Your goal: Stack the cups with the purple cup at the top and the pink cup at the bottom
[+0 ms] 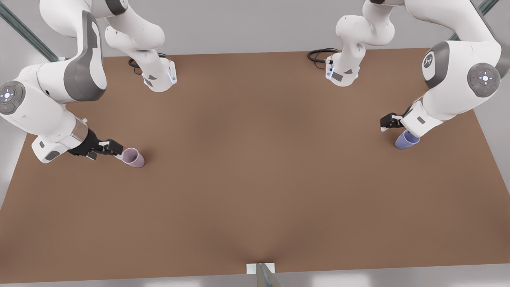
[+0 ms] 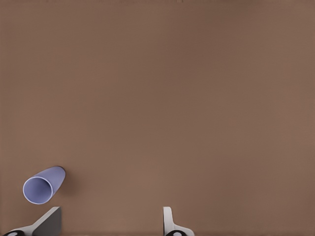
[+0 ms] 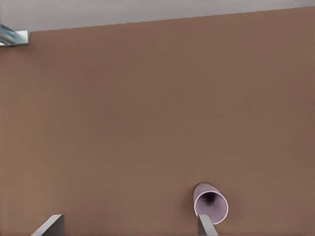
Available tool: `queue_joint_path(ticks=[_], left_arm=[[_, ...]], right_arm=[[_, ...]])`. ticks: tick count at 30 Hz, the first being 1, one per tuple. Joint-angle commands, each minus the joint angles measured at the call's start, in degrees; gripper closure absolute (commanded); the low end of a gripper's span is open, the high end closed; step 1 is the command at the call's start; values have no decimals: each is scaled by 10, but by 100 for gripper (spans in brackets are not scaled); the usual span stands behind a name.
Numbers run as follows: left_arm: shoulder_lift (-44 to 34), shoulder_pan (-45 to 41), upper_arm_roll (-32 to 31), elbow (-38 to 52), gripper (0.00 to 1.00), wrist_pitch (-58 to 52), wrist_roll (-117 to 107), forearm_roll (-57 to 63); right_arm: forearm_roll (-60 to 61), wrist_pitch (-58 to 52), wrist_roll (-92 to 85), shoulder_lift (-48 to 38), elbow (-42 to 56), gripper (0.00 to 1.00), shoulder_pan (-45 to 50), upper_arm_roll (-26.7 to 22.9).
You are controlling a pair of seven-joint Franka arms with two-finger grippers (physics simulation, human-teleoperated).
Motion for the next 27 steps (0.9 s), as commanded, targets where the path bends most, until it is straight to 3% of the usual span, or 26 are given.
queue_joint_path(ticks=[1, 10, 15, 19, 23, 27], left_arm=[[0, 0, 0, 0, 0, -1, 5, 0], [34, 9, 2, 0, 0, -62, 7, 2], [31, 9, 2, -18, 0, -35, 6, 6], [26, 9, 3, -26, 0, -36, 6, 14], [26, 9, 3, -28, 0, -36, 6, 15], [27, 9, 3, -32, 0, -37, 6, 15]], right_arm=[[1, 4, 12, -1, 0, 0, 0, 0], [3, 4, 12, -1, 0, 0, 0, -1], [0, 7, 12, 1, -2, 0, -2, -1], [-1, 13, 11, 18, -1, 0, -5, -6], [-50, 11, 2, 107, -1, 0, -3, -4], [-51, 21, -30, 85, -46, 0, 0, -3]])
